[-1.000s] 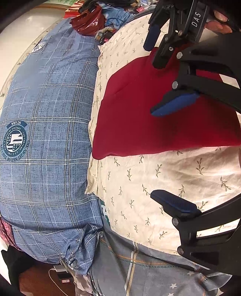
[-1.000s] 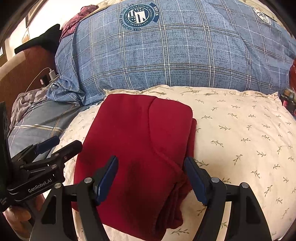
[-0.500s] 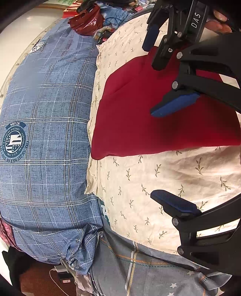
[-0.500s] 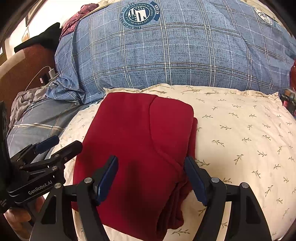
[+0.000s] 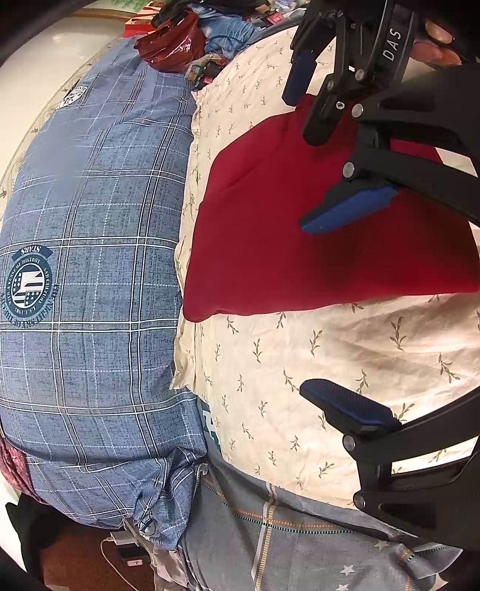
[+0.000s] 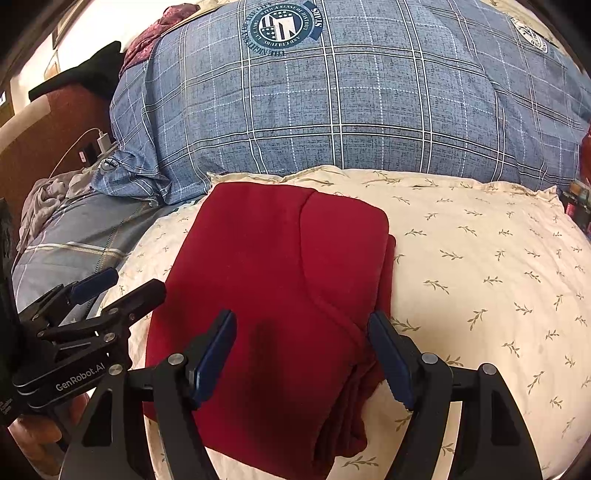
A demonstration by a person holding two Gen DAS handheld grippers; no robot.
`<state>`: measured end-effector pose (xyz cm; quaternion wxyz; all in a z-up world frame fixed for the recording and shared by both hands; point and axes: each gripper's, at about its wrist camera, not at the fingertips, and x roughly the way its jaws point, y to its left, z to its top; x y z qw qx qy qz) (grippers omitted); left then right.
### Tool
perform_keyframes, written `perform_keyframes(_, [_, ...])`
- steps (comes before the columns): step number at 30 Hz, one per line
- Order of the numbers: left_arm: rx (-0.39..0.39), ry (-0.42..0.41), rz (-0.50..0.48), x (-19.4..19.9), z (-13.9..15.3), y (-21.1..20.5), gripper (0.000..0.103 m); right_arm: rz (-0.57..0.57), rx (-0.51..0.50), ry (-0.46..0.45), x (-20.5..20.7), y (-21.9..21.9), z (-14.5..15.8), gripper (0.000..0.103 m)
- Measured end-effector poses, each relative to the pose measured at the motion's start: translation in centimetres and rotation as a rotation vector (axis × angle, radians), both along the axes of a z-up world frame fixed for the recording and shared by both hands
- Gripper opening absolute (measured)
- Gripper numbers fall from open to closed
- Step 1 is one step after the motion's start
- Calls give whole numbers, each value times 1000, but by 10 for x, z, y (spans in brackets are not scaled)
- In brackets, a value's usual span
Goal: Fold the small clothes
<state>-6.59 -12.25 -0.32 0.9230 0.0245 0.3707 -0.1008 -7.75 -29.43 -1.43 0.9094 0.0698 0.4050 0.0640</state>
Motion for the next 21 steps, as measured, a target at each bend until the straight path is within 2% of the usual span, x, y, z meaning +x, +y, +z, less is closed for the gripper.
perform_keyframes(17, [0, 0, -1, 0, 0, -1, 81, 0, 1, 0, 1, 2, 0, 76])
perform_keyframes(21, [-7, -7, 10, 5, 2, 10, 81, -11, 14, -16, 2, -7, 3, 76])
